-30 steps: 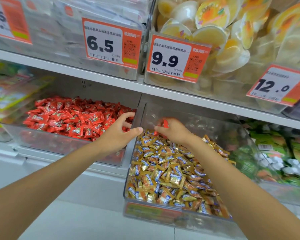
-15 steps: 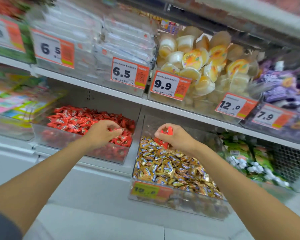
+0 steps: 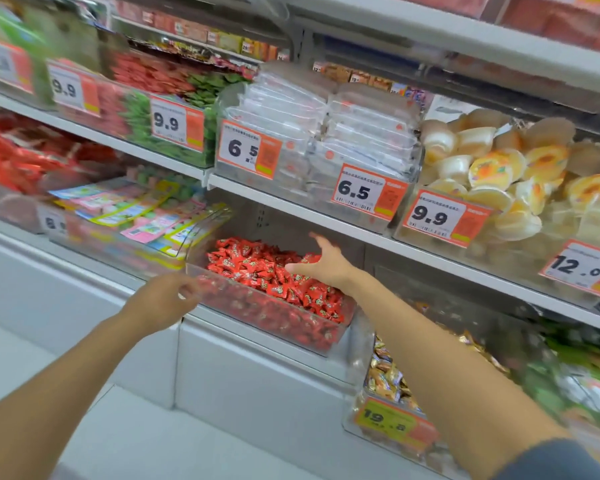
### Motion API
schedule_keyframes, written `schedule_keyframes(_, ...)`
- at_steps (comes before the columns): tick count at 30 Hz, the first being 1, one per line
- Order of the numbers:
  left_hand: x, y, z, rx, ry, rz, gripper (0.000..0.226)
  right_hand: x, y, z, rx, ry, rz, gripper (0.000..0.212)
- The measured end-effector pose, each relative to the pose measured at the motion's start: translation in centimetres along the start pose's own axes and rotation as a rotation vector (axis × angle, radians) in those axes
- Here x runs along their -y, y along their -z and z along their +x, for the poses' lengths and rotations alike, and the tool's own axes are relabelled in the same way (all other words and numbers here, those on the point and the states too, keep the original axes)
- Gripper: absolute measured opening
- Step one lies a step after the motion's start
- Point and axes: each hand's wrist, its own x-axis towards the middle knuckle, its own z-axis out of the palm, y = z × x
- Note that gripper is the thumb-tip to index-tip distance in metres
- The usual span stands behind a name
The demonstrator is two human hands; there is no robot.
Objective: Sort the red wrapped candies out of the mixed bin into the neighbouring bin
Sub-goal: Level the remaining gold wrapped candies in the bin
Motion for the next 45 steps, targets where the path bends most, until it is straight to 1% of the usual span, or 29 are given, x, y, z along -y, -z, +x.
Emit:
schedule_keyframes(1,0.1,-0.1,0.2,-0.003,-0.013,-0.011,0.011,-0.5,-0.2,0.7,0.020,-0.012,-0.049,0.113)
schedule_keyframes(2,-0.1,-0.2,0.3,-0.001,-0.016,-0.014,0.011,-1.0,-0.3,1.2,0.015,-0.001,-0.106,0.117)
schedule_keyframes(3,-0.2,-0.4,0.4,0.004,-0.021,-0.004,0.010,-1.7,-0.3,1.3,0.002,0.025,-0.163,0.113)
schedule_keyframes(4,-0.6,-0.6,0.4,0.012,-0.025,0.015,0.010,-2.2,-0.1,1.0,-0.014,0.062,-0.217,0.104)
schedule_keyframes(6,-1.2,-1.2,0.6,0.037,-0.038,0.043,0.010,-2.8,0.8,-0.5,-0.058,0.151,-0.286,0.079)
schedule_keyframes(9,-3.0,-2.0,0.7,0.081,-0.050,0.045,0.012,-4.2,3.9,-4.4,-0.158,0.228,-0.252,0.047)
schedule_keyframes(12,-6.5,-2.8,0.6,0.100,-0.069,0.042,0.015,-7.4,7.8,-8.9,-0.245,0.172,-0.234,0.031)
schedule_keyframes(13,-8.0,-3.4,0.6,0.095,-0.094,0.041,0.015,-8.8,9.1,-10.3,-0.247,0.132,-0.236,0.027)
schedule_keyframes(15,-11.2,-4.9,0.7,0.071,-0.191,0.044,0.017,-12.1,11.6,-13.3,-0.185,0.031,-0.243,0.021)
schedule_keyframes(17,-14.9,-6.8,0.4,0.106,-0.291,0.023,0.017,-15.3,13.2,-16.4,-0.053,-0.066,-0.255,0.023)
schedule_keyframes(18,-16.8,-7.9,0.1,0.135,-0.340,0.006,0.017,-16.7,13.4,-17.8,0.001,-0.098,-0.267,0.027)
schedule_keyframes(20,-20.2,-10.2,-0.2,0.164,-0.425,-0.019,0.018,-18.9,13.0,-19.7,0.026,-0.096,-0.279,0.043)
schedule_keyframes(22,-22.7,-12.5,-0.1,0.183,-0.459,-0.044,0.024,-20.2,11.4,-20.1,0.000,-0.010,-0.295,0.061)
schedule_keyframes(23,-23.5,-13.5,0.0,0.203,-0.452,-0.044,0.027,-20.1,10.2,-19.8,0.007,0.034,-0.312,0.065)
schedule_keyframes(25,-24.2,-15.1,0.4,0.228,-0.427,-0.007,0.033,-19.5,7.5,-18.5,0.067,0.106,-0.379,0.067)
schedule_keyframes(27,-24.4,-16.1,1.1,0.220,-0.403,0.018,0.040,-18.4,5.0,-16.6,0.182,0.190,-0.533,0.066)
schedule_keyframes(29,-24.5,-16.6,1.7,0.217,-0.384,0.009,0.043,-18.8,3.6,-14.5,0.237,0.234,-0.634,0.070)
schedule_keyframes(31,-24.5,-16.9,2.2,0.238,-0.365,-0.005,0.046,-19.9,4.1,-12.5,0.187,0.206,-0.629,0.073)
schedule_keyframes(35,-24.2,-17.0,2.5,0.265,-0.367,-0.054,0.044,-22.9,7.3,-10.2,0.009,0.106,-0.645,0.064)
schedule_keyframes(38,-24.2,-16.8,2.5,0.258,-0.383,-0.048,0.042,-24.5,10.1,-10.3,-0.009,-0.040,-0.661,0.069)
schedule_keyframes(39,-24.2,-16.7,2.4,0.255,-0.385,-0.051,0.042,-24.8,11.0,-10.7,-0.008,-0.060,-0.634,0.070)
schedule_keyframes(42,-24.2,-16.9,2.3,0.245,-0.374,-0.059,0.040,-25.2,13.3,-13.1,-0.031,-0.075,-0.394,0.076)
schedule_keyframes(44,-24.1,-17.0,2.3,0.234,-0.379,-0.050,0.039,-25.1,14.5,-15.2,-0.088,-0.078,-0.236,0.082)
schedule_keyframes(45,-24.2,-16.9,2.2,0.231,-0.382,-0.043,0.038,-25.1,15.0,-16.2,-0.109,-0.081,-0.174,0.081)
